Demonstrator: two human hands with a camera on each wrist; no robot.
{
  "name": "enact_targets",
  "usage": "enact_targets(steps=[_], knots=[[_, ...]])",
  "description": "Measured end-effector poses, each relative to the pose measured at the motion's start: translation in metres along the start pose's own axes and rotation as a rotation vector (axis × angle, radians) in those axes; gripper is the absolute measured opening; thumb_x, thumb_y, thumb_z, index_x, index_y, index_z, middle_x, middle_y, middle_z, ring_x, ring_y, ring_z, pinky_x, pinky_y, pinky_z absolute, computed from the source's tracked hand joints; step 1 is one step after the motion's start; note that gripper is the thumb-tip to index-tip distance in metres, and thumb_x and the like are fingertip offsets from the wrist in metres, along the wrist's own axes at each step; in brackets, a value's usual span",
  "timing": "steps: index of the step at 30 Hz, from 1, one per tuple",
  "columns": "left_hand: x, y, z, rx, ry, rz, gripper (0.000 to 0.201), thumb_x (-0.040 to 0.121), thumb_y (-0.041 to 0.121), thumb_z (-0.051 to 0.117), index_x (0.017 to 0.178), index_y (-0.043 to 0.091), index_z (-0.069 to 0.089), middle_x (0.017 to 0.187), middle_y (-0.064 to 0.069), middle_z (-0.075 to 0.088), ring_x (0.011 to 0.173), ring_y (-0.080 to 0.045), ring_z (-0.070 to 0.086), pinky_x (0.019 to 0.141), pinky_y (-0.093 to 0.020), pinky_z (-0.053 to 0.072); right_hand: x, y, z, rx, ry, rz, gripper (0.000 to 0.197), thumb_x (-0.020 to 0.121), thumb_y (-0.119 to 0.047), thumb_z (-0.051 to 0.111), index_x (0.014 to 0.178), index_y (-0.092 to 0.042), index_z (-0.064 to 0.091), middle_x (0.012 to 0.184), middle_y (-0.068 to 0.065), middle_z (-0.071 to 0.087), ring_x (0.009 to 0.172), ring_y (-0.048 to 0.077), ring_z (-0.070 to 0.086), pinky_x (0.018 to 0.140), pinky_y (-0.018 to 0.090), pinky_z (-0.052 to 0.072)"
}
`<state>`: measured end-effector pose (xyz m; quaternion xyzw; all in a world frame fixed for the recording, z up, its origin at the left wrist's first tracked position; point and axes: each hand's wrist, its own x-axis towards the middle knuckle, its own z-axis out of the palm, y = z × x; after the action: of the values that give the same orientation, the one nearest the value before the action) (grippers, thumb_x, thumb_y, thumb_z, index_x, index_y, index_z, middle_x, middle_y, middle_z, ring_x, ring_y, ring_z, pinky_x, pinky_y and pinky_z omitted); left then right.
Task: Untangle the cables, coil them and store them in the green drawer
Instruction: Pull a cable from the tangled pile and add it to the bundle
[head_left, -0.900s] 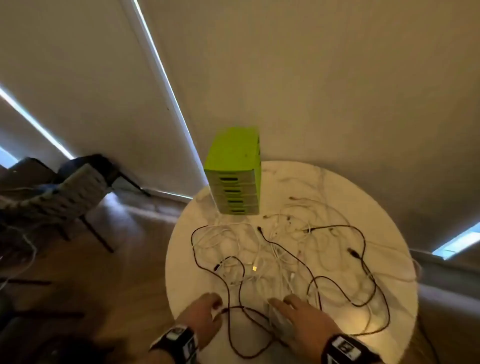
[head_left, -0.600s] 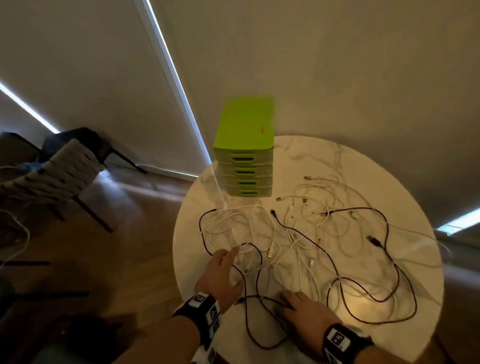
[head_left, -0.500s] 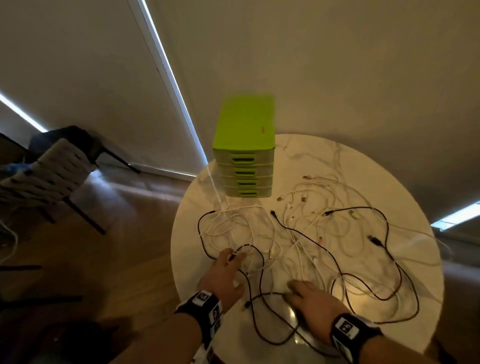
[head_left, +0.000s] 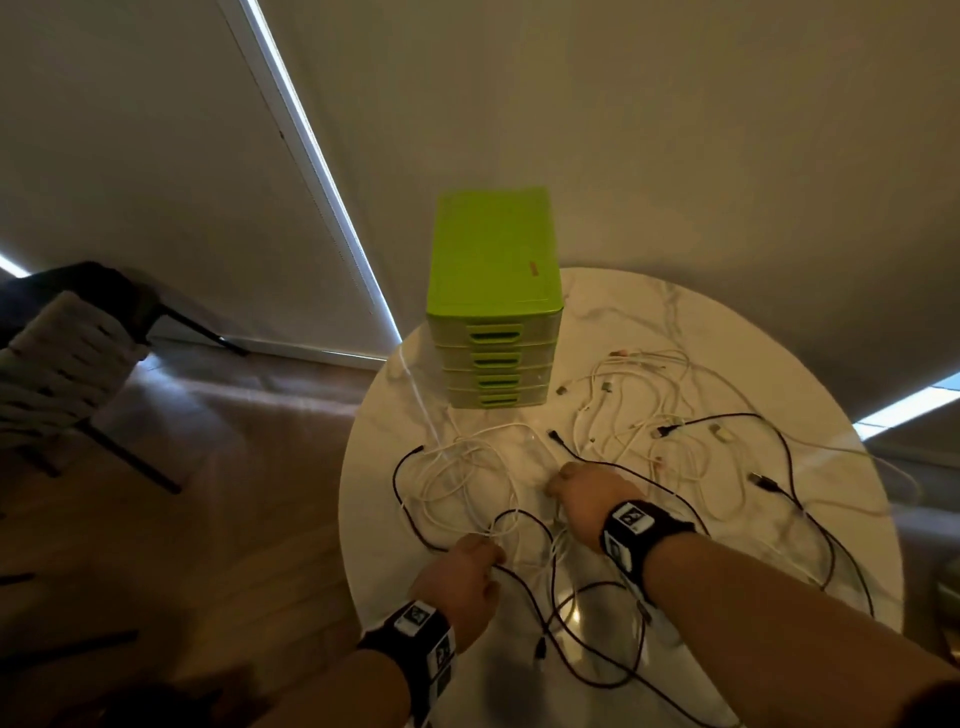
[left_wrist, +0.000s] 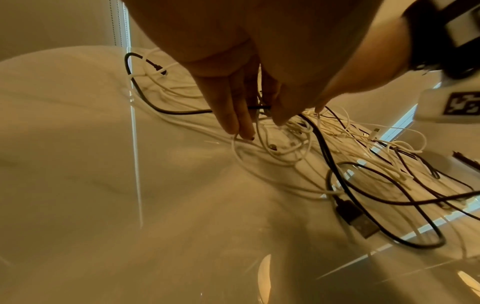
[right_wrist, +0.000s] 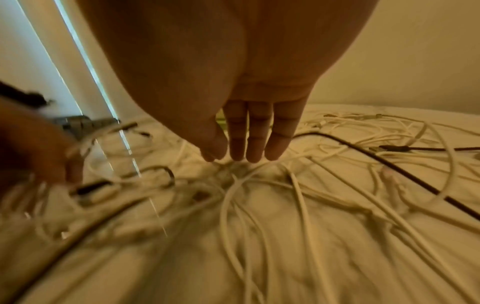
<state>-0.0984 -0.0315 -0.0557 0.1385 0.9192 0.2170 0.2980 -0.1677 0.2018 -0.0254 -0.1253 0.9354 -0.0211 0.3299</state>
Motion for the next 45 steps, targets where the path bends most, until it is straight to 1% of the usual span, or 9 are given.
enact_targets(steps=[4,11,15,21,29,33,39,42,45], knots=[[-0.007,-0.012,0.003,0.023,0.053,0.053,0.055,0.095,0.031,0.053,0.148,0.036,0.041,0.154,0.014,0.022,0.132,-0.013,0.045,0.104,-0.027,0.046,0.014,-0.006,0.006,-0.097,-0.067,0.067,0.044,0.1,-0.022,0.046,0.145,-0.018,0.047,0.142,0.011,0.051,0.128,0.034,0.052,0.102,0.049,0.048],[-0.006,-0.014,0.003,-0.041,0.071,0.085,0.046,0.093,0.029,0.051,0.139,0.034,0.05,0.142,0.014,0.036,0.125,-0.011,0.05,0.101,-0.029,0.048,0.009,-0.002,-0.007,-0.213,0.063,0.049,0.033,0.101,-0.011,0.042,0.128,-0.005,0.061,0.137,0.012,0.052,0.126,0.033,0.05,0.098,0.044,0.049],[-0.001,-0.006,-0.002,-0.019,0.035,0.074,0.047,0.094,0.031,0.051,0.142,0.03,0.049,0.145,0.011,0.035,0.127,-0.011,0.05,0.102,-0.028,0.047,-0.006,0.006,-0.021,-0.067,0.304,-0.009,0.031,0.101,-0.023,0.041,0.13,-0.022,0.054,0.135,0.004,0.054,0.126,0.028,0.047,0.097,0.04,0.042],[0.009,0.009,-0.006,0.011,-0.071,0.066,0.068,0.097,0.039,0.05,0.159,0.032,0.025,0.167,0.009,0.014,0.15,-0.014,0.026,0.119,-0.025,0.028,-0.053,0.016,-0.081,0.552,0.709,0.089,0.014,0.105,-0.04,0.044,0.113,-0.031,0.051,0.082,-0.005,0.069,0.075,0.023,0.065,0.064,0.038,0.052],[0.014,0.025,-0.024,-0.068,0.074,0.107,0.053,0.094,0.04,0.056,0.146,0.036,0.046,0.161,0.014,0.022,0.135,-0.007,0.045,0.109,-0.018,0.037,-0.147,0.039,-0.156,1.064,1.314,-0.096,0.013,0.104,-0.029,0.055,0.1,-0.042,0.056,0.067,-0.005,0.056,0.051,0.026,0.057,0.05,0.045,0.053],[0.005,0.068,-0.044,-0.104,0.257,0.119,0.046,0.095,0.054,0.054,0.138,0.037,0.055,0.145,0.017,0.044,0.096,0.002,0.06,0.09,-0.02,0.051,-0.153,0.051,-0.137,0.944,1.098,-0.12,0.005,0.101,-0.032,0.059,0.099,-0.037,0.059,0.062,0.003,0.05,0.052,0.016,0.044,0.053,0.039,0.042],[-0.008,0.187,-0.09,-0.38,0.427,0.442,0.047,0.104,0.057,0.033,0.129,0.033,0.064,0.126,0.014,0.066,0.116,0.0,0.059,0.097,-0.027,0.049,-0.161,0.044,-0.085,0.877,0.818,-0.204,0.006,0.099,-0.036,0.061,0.094,-0.033,0.059,0.063,-0.006,0.059,0.056,0.008,0.053,0.056,0.036,0.047],[-0.009,0.226,-0.085,-0.692,0.474,0.358,0.048,0.098,0.057,0.044,0.099,0.02,0.076,0.097,0.001,0.075,0.096,-0.015,0.071,0.089,-0.045,0.056,-0.171,0.045,-0.069,1.026,0.776,-0.28,0.005,0.102,-0.031,0.057,0.097,-0.032,0.059,0.086,-0.01,0.072,0.077,0.005,0.068,0.073,0.041,0.059],[-0.016,0.246,-0.072,-0.915,0.457,0.309,0.044,0.097,0.047,0.054,0.099,0.009,0.076,0.101,-0.01,0.077,0.1,-0.028,0.072,0.092,-0.05,0.057,-0.184,0.059,-0.061,1.128,0.794,-0.365,0.006,0.103,-0.024,0.057,0.098,-0.024,0.061,0.101,-0.011,0.071,0.087,0.01,0.071,0.077,0.036,0.06]])
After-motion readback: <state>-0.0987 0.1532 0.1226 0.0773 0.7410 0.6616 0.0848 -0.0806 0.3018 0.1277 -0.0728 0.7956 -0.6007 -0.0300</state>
